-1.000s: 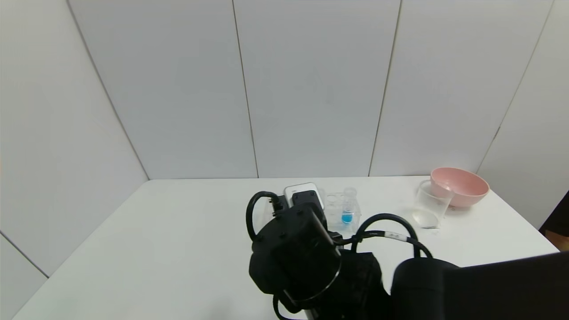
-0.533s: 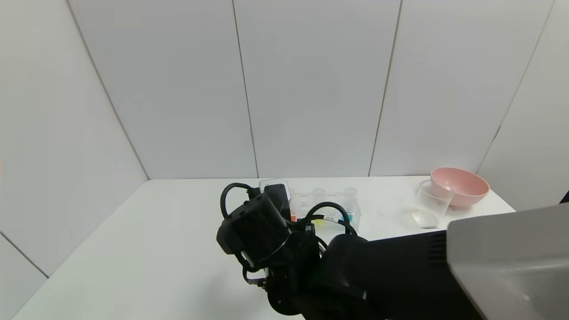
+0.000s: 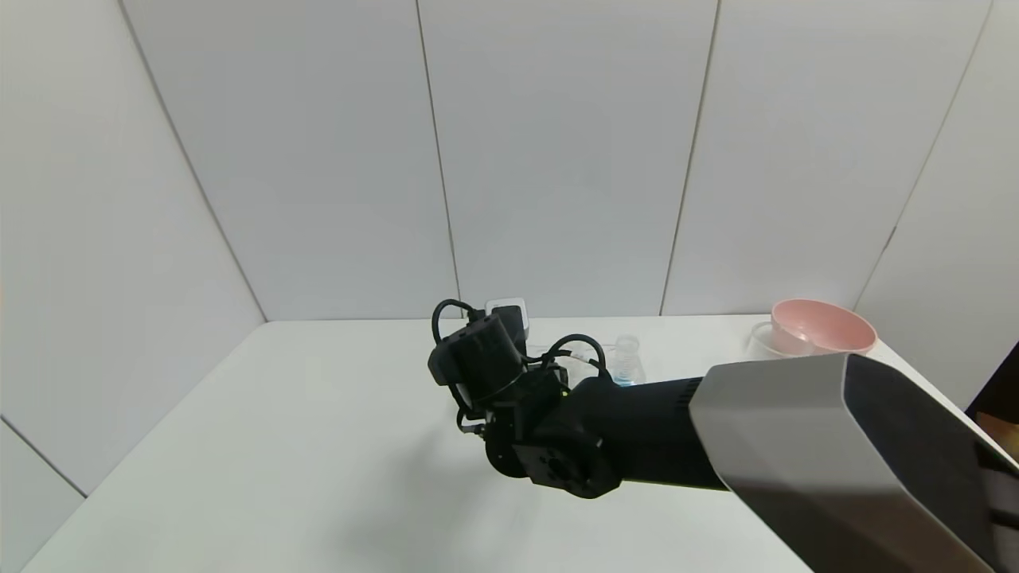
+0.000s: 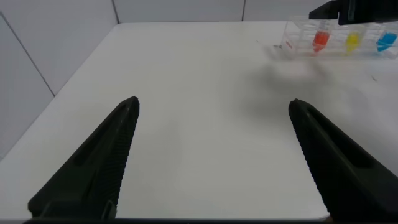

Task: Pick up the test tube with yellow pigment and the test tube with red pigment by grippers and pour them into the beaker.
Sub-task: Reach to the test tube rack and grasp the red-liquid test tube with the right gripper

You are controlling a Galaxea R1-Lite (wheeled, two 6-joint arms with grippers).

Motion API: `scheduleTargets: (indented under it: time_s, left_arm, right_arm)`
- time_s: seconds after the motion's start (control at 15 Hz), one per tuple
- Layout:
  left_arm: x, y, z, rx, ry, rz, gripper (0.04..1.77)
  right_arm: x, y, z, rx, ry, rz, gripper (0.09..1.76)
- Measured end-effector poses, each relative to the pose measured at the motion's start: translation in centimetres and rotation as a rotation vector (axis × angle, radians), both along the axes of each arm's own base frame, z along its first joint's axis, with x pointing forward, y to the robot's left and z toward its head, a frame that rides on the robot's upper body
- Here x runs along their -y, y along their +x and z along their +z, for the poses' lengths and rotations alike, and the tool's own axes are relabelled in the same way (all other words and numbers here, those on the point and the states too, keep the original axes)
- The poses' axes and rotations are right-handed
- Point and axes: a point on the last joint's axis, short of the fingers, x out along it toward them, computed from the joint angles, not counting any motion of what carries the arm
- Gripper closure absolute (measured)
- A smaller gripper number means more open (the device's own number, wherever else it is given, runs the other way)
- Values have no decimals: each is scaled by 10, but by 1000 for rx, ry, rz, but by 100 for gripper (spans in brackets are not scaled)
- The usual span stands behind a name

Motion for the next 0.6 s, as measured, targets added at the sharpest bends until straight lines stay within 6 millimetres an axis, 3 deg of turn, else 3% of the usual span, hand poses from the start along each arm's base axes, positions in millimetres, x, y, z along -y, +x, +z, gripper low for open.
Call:
scheduleTargets:
  time_s: [0.6]
  left_arm:
    - [0,0,0,0,0,0,9]
  right_arm:
    - [-1,38,-20,37,-13,-26,14]
